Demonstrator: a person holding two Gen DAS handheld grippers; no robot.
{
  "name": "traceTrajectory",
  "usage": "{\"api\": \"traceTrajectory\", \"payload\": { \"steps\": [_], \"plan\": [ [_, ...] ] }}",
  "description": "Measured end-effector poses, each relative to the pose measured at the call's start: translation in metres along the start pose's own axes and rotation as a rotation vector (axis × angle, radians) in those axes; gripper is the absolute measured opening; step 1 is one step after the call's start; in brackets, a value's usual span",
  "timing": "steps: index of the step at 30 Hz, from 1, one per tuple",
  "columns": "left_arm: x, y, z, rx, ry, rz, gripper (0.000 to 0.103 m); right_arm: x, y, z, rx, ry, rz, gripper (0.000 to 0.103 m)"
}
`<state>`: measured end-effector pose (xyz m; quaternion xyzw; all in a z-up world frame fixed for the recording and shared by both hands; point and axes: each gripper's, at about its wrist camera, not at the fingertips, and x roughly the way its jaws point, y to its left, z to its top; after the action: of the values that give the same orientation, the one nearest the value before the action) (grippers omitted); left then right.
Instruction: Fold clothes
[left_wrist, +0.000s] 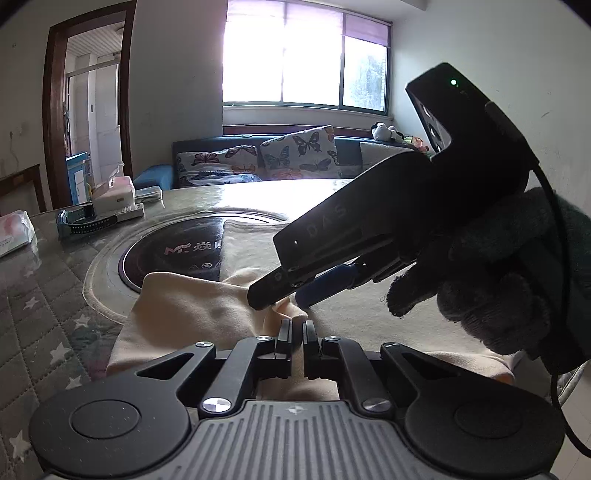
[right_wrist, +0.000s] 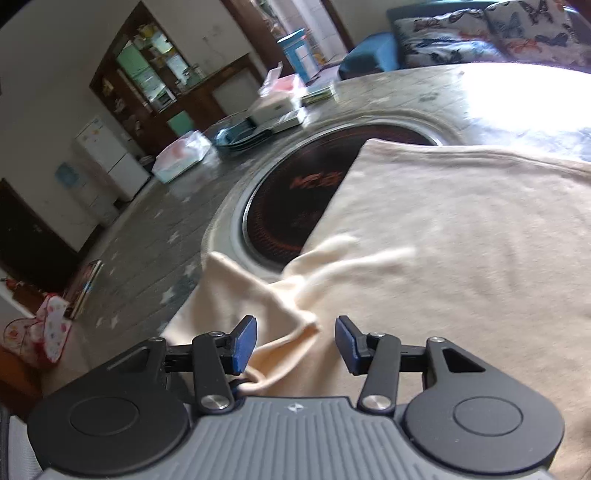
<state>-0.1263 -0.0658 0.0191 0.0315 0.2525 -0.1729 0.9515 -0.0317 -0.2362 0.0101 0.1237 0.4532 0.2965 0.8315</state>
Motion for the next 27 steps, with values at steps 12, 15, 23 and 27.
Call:
{"api": "traceTrajectory", "payload": {
  "steps": [12, 15, 23, 27],
  "plan": [
    [-0.001, 0.001, -0.002, 0.016, 0.025, -0.003, 0.016, -0.007, 0.009, 0.003, -0.080, -0.029, -0.028, 0.007],
    [-0.004, 0.003, -0.002, 0.017, 0.024, 0.015, 0.029, -0.025, 0.016, 0.008, -0.118, -0.084, -0.032, 0.006],
    [-0.001, 0.007, -0.007, -0.001, 0.082, 0.008, 0.029, -0.075, 0.039, 0.028, -0.235, -0.206, -0.071, 0.005],
    [0.000, 0.010, -0.008, -0.012, 0.101, 0.036, 0.037, -0.101, 0.049, 0.034, -0.290, -0.267, -0.099, 0.005]
  ]
}}
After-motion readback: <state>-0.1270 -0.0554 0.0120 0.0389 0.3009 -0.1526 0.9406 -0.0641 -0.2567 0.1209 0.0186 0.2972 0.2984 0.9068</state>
